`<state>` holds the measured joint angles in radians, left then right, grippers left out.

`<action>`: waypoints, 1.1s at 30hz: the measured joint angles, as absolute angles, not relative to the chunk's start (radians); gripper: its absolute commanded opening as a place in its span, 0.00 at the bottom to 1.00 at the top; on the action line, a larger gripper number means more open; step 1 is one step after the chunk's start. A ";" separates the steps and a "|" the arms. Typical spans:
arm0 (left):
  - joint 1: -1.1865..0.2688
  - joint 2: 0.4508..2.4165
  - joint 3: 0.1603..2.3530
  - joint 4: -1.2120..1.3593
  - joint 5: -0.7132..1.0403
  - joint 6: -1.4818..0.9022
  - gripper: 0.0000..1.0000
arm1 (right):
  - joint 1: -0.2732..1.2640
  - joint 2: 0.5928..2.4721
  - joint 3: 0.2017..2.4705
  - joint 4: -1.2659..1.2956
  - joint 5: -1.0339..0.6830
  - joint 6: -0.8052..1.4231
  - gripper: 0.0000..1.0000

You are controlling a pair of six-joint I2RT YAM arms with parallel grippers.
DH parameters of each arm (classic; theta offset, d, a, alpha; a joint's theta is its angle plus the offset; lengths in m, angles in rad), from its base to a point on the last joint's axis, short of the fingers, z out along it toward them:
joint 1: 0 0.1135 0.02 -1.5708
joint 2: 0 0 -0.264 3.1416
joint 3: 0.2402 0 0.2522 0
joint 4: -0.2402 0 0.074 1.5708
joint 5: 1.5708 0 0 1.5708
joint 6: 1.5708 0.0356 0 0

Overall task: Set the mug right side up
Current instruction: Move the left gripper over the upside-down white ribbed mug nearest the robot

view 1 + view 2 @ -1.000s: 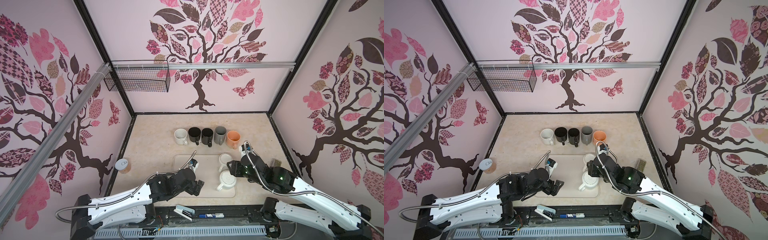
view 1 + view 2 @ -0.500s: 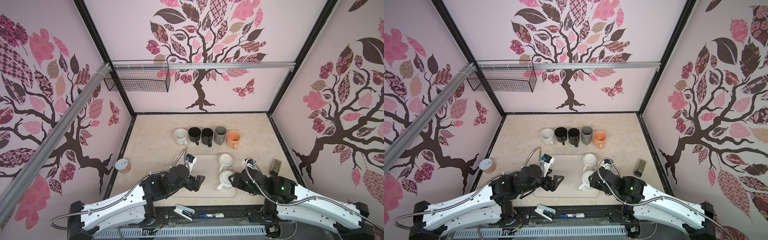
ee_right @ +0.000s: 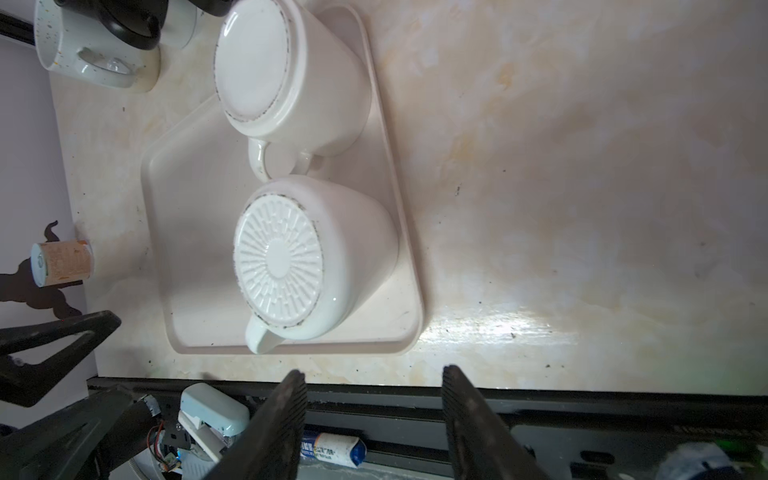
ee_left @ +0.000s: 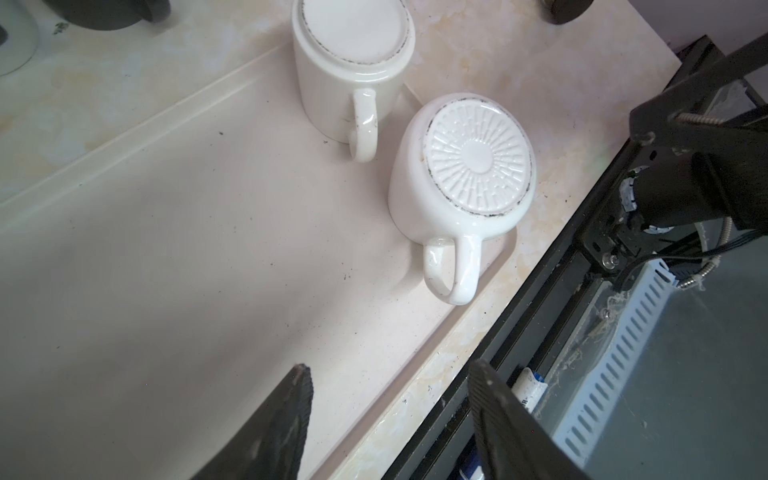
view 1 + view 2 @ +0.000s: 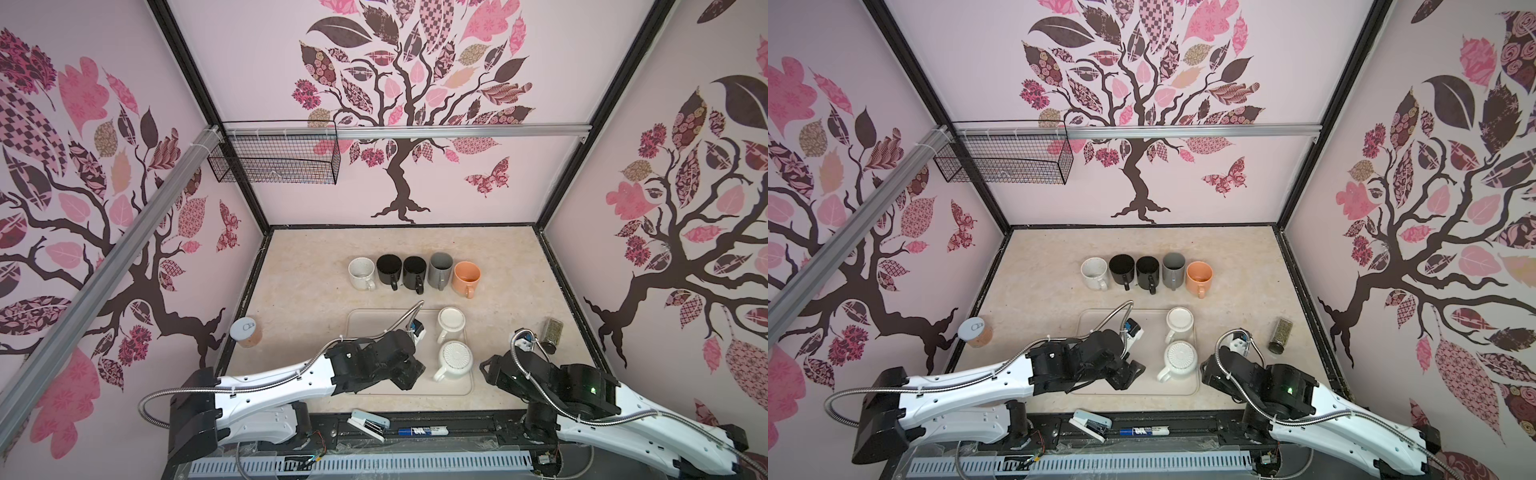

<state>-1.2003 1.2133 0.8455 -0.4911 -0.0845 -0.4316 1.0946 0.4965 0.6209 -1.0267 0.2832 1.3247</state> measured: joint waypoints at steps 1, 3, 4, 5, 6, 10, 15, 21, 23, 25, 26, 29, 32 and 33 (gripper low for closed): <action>-1.205 1.233 0.863 -0.491 -0.080 -0.425 0.61 | 1.095 0.487 0.620 -1.038 0.284 1.326 0.57; -1.215 1.260 0.887 -0.490 -0.072 -0.414 0.61 | 1.095 0.471 0.614 -1.050 0.284 1.329 0.57; -1.222 1.272 0.899 -0.492 -0.068 -0.410 0.61 | 1.095 0.463 0.607 -1.055 0.284 1.329 0.57; -1.231 1.285 0.910 -0.493 -0.064 -0.404 0.60 | 1.095 0.456 0.599 -1.060 0.285 1.331 0.57; -1.237 1.297 0.921 -0.495 -0.060 -0.399 0.60 | 1.095 0.448 0.591 -1.063 0.284 1.332 0.57; -1.254 1.365 0.964 -0.496 -0.038 -0.382 0.57 | 1.095 0.417 0.554 -1.073 0.291 1.337 0.57; -1.256 1.434 0.992 -0.501 -0.023 -0.363 0.55 | 1.095 0.391 0.528 -1.064 0.295 1.343 0.57; -1.256 1.514 1.031 -0.503 -0.017 -0.353 0.53 | 1.095 0.373 0.498 -1.038 0.303 1.344 0.57; -1.256 1.534 1.034 -0.503 -0.022 -0.348 0.53 | 1.095 0.362 0.489 -1.026 0.308 1.345 0.57; -1.256 1.554 1.042 -0.503 -0.026 -0.346 0.52 | 1.095 0.350 0.482 -1.016 0.312 1.347 0.57; -1.256 1.566 1.049 -0.503 -0.030 -0.343 0.52 | 1.095 0.343 0.477 -1.012 0.313 1.348 0.57; -1.256 1.603 1.079 -0.503 -0.038 -0.339 0.50 | 1.095 0.325 0.471 -1.003 0.318 1.349 0.58; -1.256 1.642 1.107 -0.502 -0.041 -0.335 0.49 | 1.095 0.311 0.469 -1.001 0.322 1.351 0.57; -1.256 1.652 1.115 -0.503 -0.043 -0.335 0.48 | 1.095 0.309 0.469 -1.001 0.322 1.351 0.57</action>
<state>-1.2556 1.6516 1.1149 -0.5026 -0.0425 -0.3347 1.0946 0.3088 0.4694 -1.0012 0.3222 1.3506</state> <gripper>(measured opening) 0.491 0.575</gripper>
